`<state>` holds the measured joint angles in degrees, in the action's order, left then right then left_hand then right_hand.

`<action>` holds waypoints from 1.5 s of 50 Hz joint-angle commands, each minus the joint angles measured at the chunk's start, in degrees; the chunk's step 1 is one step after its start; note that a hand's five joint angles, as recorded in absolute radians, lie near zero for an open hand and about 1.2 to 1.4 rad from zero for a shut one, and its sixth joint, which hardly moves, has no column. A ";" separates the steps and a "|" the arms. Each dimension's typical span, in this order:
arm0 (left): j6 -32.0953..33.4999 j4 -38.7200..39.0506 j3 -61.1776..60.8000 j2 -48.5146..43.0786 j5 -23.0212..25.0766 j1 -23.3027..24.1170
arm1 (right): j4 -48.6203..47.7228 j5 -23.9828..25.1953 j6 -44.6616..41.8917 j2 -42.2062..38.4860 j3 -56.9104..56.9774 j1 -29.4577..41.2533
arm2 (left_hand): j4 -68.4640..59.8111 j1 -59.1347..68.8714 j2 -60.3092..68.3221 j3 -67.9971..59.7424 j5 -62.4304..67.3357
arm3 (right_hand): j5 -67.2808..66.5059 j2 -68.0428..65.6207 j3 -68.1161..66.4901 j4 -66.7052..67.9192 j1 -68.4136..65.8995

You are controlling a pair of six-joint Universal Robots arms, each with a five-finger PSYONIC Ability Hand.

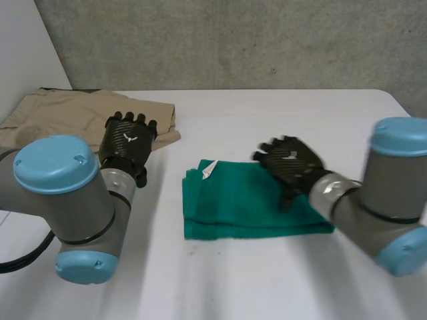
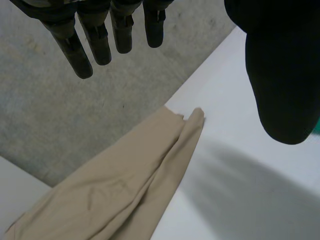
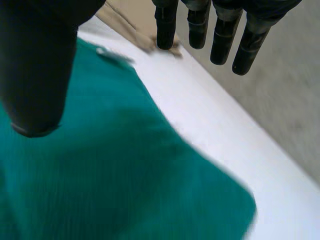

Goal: Fold the laundry.

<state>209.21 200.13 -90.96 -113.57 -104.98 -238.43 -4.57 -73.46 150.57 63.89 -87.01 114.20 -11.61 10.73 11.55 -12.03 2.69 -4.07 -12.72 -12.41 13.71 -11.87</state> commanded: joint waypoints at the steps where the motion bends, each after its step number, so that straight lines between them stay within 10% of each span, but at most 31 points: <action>1: 0.15 -0.09 2.80 -2.35 3.63 4.01 | 2.02 2.80 -1.67 2.91 -9.75 -10.57 | 0.06 0.82 0.00 0.48 -1.14 | 4.07 2.72 2.41 -3.71 1.87; 16: 0.24 -0.70 3.43 -5.79 5.58 6.84 | -1.14 0.95 -7.30 2.29 -14.06 -18.39 | 0.22 0.67 -0.16 0.63 -1.30 | -65.93 -67.28 -67.59 66.29 -68.13; 23: 0.24 -0.79 1.93 -3.07 4.61 6.48 | -4.83 -0.98 -6.78 4.75 -10.64 -16.03 | 0.39 0.50 -0.33 0.80 -1.46 | -65.93 -67.28 -67.59 66.29 -68.13; 37: -0.29 -0.88 -0.97 2.74 -0.58 3.32 | -5.89 3.94 -14.77 0.98 -4.66 15.69 | 1.40 -0.51 -1.33 1.81 -2.47 | -65.93 -67.28 -67.59 66.29 -68.13; 39: -0.38 -0.79 -0.97 2.65 -0.49 3.32 | -5.71 3.68 -15.91 0.19 -4.22 17.28 | 1.40 -0.51 -1.34 1.81 -2.47 | -35.57 -36.92 -37.24 35.93 -37.77; 43: -0.38 -0.70 0.17 2.39 -0.40 3.58 | -6.15 2.10 -8.93 0.53 -3.35 16.42 | 1.57 -0.68 -1.50 1.98 -2.64 | 4.07 2.72 2.41 -3.71 1.87; 55: -10.30 -2.45 7.99 -0.68 4.07 9.02 | -1.07 0.77 21.95 9.32 -3.52 0.86 | 1.23 -0.34 -1.17 1.64 -2.31 | 4.07 2.72 2.41 -3.71 1.87; 75: -18.75 -21.26 14.58 -13.95 2.15 13.43 | 12.65 0.86 19.16 -10.18 11.95 -0.20 | 0.22 0.67 -0.16 0.63 -1.30 | 4.07 2.72 2.41 -3.71 1.87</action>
<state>190.32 181.99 -77.39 -123.72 -101.29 -225.04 6.04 -72.21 171.64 58.61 -78.36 113.76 -11.61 10.73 11.55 -12.03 2.69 -3.97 -12.55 -12.35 13.48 -11.65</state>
